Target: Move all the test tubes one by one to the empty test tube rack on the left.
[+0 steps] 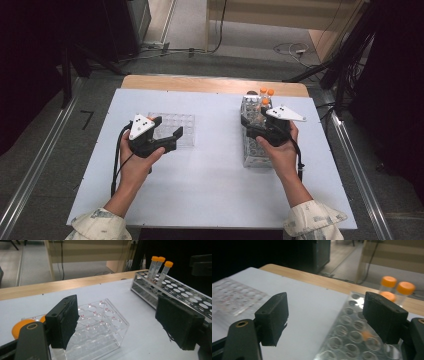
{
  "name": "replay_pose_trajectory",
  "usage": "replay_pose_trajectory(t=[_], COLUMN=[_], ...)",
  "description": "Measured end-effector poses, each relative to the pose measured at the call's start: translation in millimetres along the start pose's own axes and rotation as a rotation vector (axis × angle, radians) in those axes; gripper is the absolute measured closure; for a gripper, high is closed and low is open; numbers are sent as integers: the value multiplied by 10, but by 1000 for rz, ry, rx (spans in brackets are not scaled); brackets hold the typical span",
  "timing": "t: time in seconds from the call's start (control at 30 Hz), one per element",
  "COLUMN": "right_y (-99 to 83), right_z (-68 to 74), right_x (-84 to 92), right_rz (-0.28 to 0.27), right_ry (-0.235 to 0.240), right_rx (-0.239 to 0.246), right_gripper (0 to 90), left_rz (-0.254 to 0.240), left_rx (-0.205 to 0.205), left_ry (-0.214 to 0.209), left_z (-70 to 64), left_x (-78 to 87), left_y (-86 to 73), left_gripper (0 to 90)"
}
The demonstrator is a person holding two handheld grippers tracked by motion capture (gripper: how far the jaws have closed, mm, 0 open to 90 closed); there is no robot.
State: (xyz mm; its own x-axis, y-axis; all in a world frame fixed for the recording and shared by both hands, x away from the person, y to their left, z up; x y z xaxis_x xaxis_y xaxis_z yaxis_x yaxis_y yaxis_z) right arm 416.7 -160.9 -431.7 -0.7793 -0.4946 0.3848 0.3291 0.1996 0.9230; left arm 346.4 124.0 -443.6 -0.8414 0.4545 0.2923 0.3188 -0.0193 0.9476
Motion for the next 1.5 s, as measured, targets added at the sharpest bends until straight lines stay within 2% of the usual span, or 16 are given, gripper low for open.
replay_pose_trajectory(t=[0.1, 0.23, 0.33, 0.47, 0.57, 0.67, 0.83, 0.93, 1.27, 1.5], right_y=[-30, -62, -68, -95, -130, -148, -243, -257, -239, -283], right_z=[-162, -340, -495, -709, -812, -840, -861, -855, -916, -899], right_x=[-47, -84, -111, -183, -254, -306, -418, -471, -581, -639], right_rz=[8, 7, -7, -12, 1, -3, 12, 1, 29, 48], right_ry=[-48, -95, -140, -156, -138, -106, -77, -59, -41, -18], right_rx=[-20, -38, -27, -23, -12, 2, 29, 26, 69, 77], right_gripper=[198, 201, 211, 261, 307, 363, 392, 412, 528, 599], left_rz=[8, 14, 15, 19, 28, 28, 30, 34, 34, 35], left_rx=[-12, -6, -4, -12, -15, -13, -15, -14, -2, 0], left_ry=[-2, -10, -10, -17, -19, -19, -21, -20, -22, -25], left_z=[-21, -41, -49, -81, -93, -96, -99, -94, -77, -74], left_x=[11, 19, 22, 8, -2, -9, -7, 2, 10, 5], left_y=[-33, -70, -89, -117, -133, -137, -146, -154, -159, -165], left_gripper=[198, 198, 198, 198, 198, 199, 199, 199, 200, 200])
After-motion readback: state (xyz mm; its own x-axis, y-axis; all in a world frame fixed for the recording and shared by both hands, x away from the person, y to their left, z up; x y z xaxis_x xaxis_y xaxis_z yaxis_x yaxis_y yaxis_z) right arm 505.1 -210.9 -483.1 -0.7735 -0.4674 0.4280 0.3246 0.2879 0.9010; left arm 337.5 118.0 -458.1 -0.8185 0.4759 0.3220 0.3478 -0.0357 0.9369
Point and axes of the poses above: each handheld gripper's, and its own axes: x roughly backward along the jaws, y roughly out of its top, z roughly to its left, the point moved 7 cm from there along -x, roughly forward along the jaws
